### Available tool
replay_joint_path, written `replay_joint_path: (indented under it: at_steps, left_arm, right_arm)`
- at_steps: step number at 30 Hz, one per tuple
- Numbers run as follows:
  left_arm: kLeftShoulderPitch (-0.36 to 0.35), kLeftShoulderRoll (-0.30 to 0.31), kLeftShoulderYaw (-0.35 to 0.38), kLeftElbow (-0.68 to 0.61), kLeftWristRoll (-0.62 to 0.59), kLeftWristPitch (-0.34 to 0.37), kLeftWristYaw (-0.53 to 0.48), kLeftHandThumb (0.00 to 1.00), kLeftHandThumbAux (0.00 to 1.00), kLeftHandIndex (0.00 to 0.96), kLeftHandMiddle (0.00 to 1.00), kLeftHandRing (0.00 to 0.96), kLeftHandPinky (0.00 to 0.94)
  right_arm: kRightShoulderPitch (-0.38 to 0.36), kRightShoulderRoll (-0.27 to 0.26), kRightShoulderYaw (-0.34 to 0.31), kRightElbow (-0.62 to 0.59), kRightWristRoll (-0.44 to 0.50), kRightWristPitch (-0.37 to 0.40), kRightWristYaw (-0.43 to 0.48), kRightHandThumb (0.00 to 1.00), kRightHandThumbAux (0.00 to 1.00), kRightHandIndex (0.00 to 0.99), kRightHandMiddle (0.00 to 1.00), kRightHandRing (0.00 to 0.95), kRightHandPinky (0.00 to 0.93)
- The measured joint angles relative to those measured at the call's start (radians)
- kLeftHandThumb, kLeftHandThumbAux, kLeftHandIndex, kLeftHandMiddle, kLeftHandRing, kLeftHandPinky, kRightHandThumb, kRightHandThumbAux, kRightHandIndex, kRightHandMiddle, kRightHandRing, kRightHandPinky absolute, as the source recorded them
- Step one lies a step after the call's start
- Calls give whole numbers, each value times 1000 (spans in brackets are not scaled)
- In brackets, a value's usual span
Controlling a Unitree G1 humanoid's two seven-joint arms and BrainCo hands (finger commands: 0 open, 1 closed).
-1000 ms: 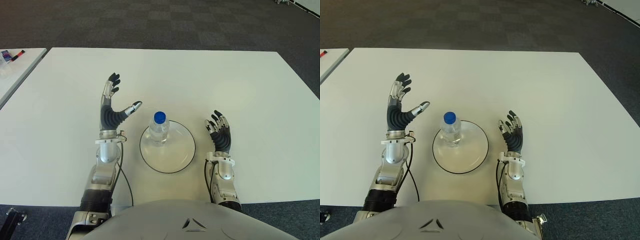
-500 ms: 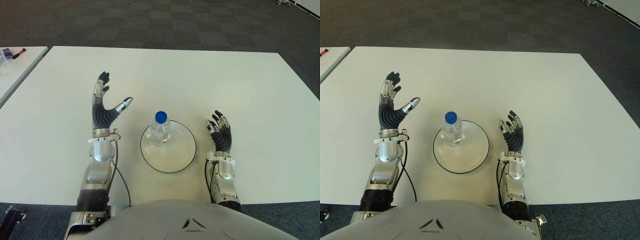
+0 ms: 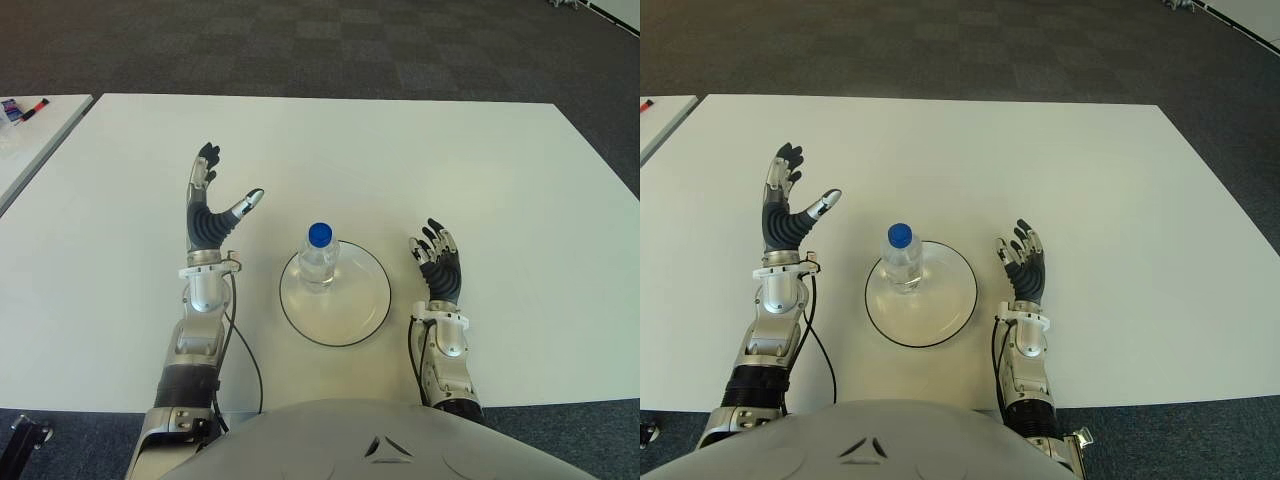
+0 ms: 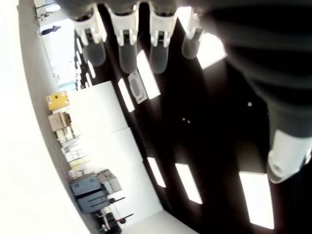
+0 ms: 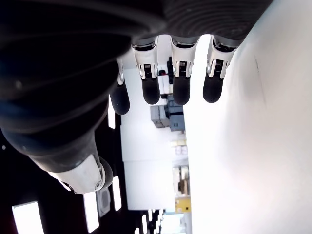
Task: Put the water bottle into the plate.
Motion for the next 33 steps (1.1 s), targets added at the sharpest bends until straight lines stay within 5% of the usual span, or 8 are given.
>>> replay_joint_path:
  at_steps: [19,33]
  left_arm:
    - [-74,-1,4,213,-34,-74,5,0,740,65,127,144,186]
    - [-136,-9,5,386,-50,-65,31,0,764,89,137,151,194]
  right_arm:
    - [0,0,-4,0,1,0,0,514,751,185,144,129,173]
    - [1,0,-4,-2,1,0,2,497,753,177,147,139,190]
